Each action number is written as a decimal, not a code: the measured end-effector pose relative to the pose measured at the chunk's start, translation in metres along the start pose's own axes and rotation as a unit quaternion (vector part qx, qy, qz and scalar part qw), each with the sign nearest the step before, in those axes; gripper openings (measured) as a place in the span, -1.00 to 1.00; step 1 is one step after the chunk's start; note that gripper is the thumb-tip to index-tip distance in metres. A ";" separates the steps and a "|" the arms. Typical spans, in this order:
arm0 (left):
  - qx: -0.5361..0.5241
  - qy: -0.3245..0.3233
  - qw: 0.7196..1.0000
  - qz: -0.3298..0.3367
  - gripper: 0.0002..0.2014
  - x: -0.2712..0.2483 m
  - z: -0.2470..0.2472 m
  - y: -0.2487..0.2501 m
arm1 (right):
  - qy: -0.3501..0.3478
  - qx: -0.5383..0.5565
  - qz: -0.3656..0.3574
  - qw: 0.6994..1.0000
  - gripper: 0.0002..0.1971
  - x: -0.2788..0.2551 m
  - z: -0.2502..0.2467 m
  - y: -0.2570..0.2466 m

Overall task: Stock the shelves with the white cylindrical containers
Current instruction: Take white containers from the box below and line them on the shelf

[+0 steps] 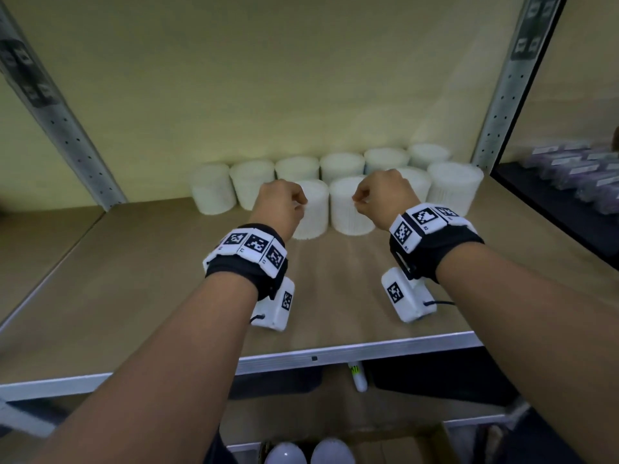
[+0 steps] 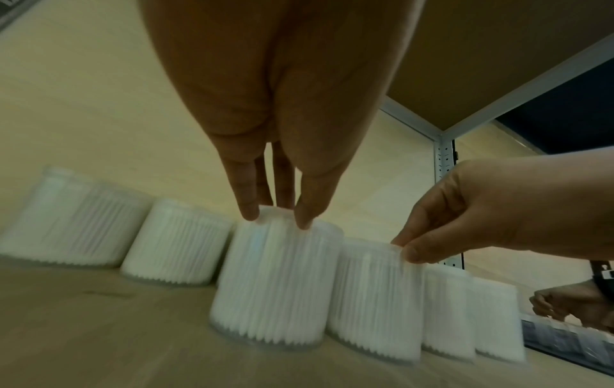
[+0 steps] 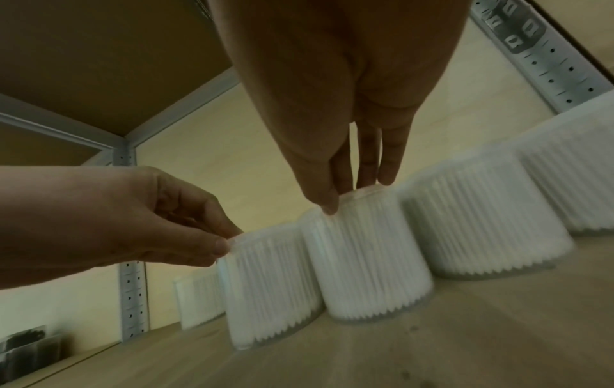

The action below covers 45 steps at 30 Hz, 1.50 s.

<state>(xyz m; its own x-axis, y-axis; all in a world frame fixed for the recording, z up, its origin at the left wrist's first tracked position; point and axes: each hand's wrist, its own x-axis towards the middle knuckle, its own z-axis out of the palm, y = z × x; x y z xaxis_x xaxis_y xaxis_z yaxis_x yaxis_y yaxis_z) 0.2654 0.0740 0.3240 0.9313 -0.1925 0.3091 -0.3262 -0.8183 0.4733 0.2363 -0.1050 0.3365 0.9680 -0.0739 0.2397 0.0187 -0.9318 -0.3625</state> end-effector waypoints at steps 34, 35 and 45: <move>-0.045 -0.141 0.988 -0.038 -0.82 -0.226 -0.039 -0.003 | -0.097 0.028 -0.051 0.994 -0.72 -0.206 0.016 -0.041; -0.051 -0.150 0.986 -0.043 -0.84 -0.233 -0.035 -0.007 | -0.104 0.033 -0.052 0.993 -0.74 -0.214 0.022 -0.042; 0.053 -0.387 0.913 -0.117 -0.56 -0.271 0.061 -0.063 | -0.286 0.022 0.012 0.958 -0.69 -0.240 0.140 -0.019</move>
<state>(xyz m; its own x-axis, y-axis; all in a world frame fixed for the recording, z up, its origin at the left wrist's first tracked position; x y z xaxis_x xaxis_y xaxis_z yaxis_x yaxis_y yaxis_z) 0.0434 0.1448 0.1606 0.8223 -0.2978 -0.4850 -0.1255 -0.9260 0.3560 0.0385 -0.0196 0.1603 0.9465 0.1231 -0.2985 -0.0080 -0.9153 -0.4026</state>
